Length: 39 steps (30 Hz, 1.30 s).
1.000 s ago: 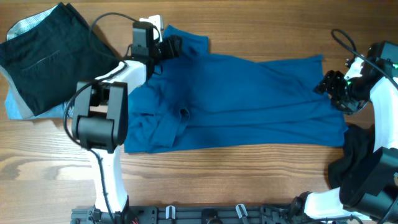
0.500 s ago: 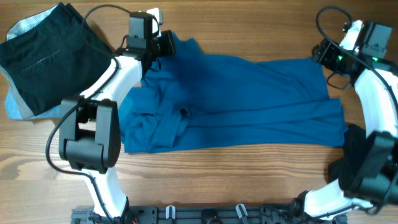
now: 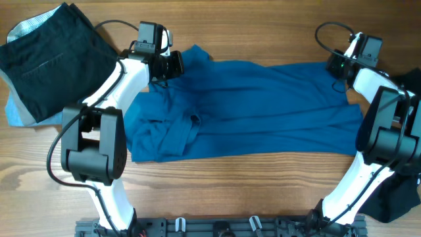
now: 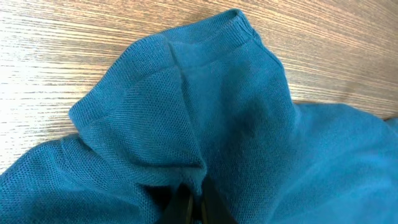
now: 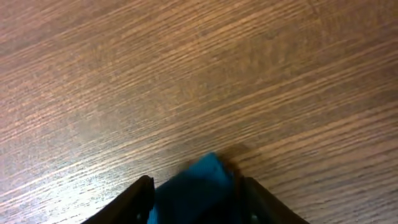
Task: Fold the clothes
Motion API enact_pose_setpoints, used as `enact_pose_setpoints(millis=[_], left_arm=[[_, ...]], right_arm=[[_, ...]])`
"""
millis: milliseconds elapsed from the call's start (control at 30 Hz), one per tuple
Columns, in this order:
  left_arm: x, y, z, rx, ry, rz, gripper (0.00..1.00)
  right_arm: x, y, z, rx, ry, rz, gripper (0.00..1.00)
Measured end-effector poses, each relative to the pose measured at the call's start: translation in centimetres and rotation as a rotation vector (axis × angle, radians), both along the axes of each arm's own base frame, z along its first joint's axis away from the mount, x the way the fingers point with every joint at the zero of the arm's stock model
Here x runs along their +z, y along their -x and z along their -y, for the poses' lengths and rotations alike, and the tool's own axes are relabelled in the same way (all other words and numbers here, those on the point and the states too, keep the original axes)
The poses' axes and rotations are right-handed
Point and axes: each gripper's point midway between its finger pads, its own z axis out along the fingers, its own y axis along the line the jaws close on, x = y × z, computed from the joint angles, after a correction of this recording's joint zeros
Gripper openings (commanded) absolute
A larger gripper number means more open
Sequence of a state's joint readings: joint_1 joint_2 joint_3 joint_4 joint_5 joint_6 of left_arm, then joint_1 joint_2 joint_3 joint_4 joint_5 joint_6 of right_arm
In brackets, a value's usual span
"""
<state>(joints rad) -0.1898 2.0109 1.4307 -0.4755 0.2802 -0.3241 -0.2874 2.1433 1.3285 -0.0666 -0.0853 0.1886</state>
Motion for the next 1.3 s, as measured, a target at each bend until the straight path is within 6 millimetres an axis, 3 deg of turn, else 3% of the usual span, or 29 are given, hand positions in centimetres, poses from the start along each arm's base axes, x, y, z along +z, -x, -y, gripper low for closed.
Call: enact_pose_setpoints(millis=[33, 67, 100, 233, 300, 333, 400, 467, 500, 533, 567, 633, 667, 833, 1033, 1167, 1233, 1267, 1300], left_arm=[[0.0, 0.0, 0.0, 0.0, 0.0, 0.0, 0.04], [0.0, 0.0, 0.0, 0.0, 0.0, 0.0, 0.04], [0.0, 0.0, 0.0, 0.0, 0.0, 0.0, 0.04], [0.0, -0.1, 0.0, 0.001, 0.001, 0.003, 0.04], [0.5, -0.9, -0.3, 0.009, 0.012, 0.036, 0.04], [1.0, -1.5, -0.7, 0.021, 0.019, 0.063, 0.04], [3.8, -2.5, -2.4, 0.062, 0.034, 0.132, 0.04], [5.6, -1.1, -3.3, 0.08, 0.033, 0.11, 0.04], [6.9, 0.8, -3.5, 0.081, 0.035, 0.069, 0.04], [7.3, 1.7, -3.4, 0.077, 0.038, 0.042, 0.04], [7.2, 3.1, -3.4, 0.074, 0.035, -0.007, 0.04], [6.2, 6.8, -3.7, 0.072, 0.021, -0.156, 0.04], [6.0, 7.7, -3.7, 0.071, 0.019, -0.195, 0.04], [5.0, 13.8, -4.2, 0.067, -0.007, -0.451, 0.04], [5.0, 16.5, -3.8, 0.043, -0.028, -0.555, 0.04], [5.1, 18.7, -3.0, 0.012, -0.051, -0.63, 0.04], [5.3, 19.7, -3.2, 0.013, -0.062, -0.673, 0.04], [5.3, 19.9, -3.3, 0.014, -0.065, -0.682, 0.14], [5.3, 20.1, -3.4, 0.014, -0.069, -0.688, 0.28]], right_arm=[[0.0, 0.0, 0.0, -0.004, -0.004, 0.001, 0.27], [0.0, 0.0, 0.0, -0.011, -0.009, 0.002, 0.11], [0.0, 0.0, 0.0, -0.014, -0.012, 0.003, 0.04], [-0.5, 0.7, -0.3, -0.018, -0.031, -0.036, 0.04], [-0.1, 2.3, -0.7, -0.019, -0.057, -0.107, 0.04], [0.9, 3.0, -0.6, -0.024, -0.062, -0.12, 0.04], [6.2, 4.1, 0.1, -0.043, -0.05, -0.074, 0.04], [10.9, 6.1, 0.5, -0.067, -0.033, -0.054, 0.04], [13.5, 7.7, 0.8, -0.09, -0.01, -0.052, 0.04], [14.5, 8.8, 1.0, -0.11, 0.006, -0.069, 0.04], [14.6, 10.1, 1.3, -0.124, 0.02, -0.11, 0.04], [13.1, 13.3, 1.8, -0.161, 0.041, -0.252, 0.04], [12.6, 14.8, 2.3, -0.184, 0.056, -0.313, 0.04], [11.8, 19.3, 5.7, -0.307, 0.067, -0.439, 0.04], [10.8, 22.8, 3.9, -0.289, 0.001, -0.593, 0.05], [10.6, 23.4, 3.7, -0.287, -0.006, -0.617, 0.07], [10.0, 23.9, 3.4, -0.284, -0.013, -0.638, 0.13], [9.7, 24.1, 3.3, -0.283, -0.016, -0.647, 0.16], [9.5, 24.4, 3.1, -0.284, -0.02, -0.657, 0.28]])
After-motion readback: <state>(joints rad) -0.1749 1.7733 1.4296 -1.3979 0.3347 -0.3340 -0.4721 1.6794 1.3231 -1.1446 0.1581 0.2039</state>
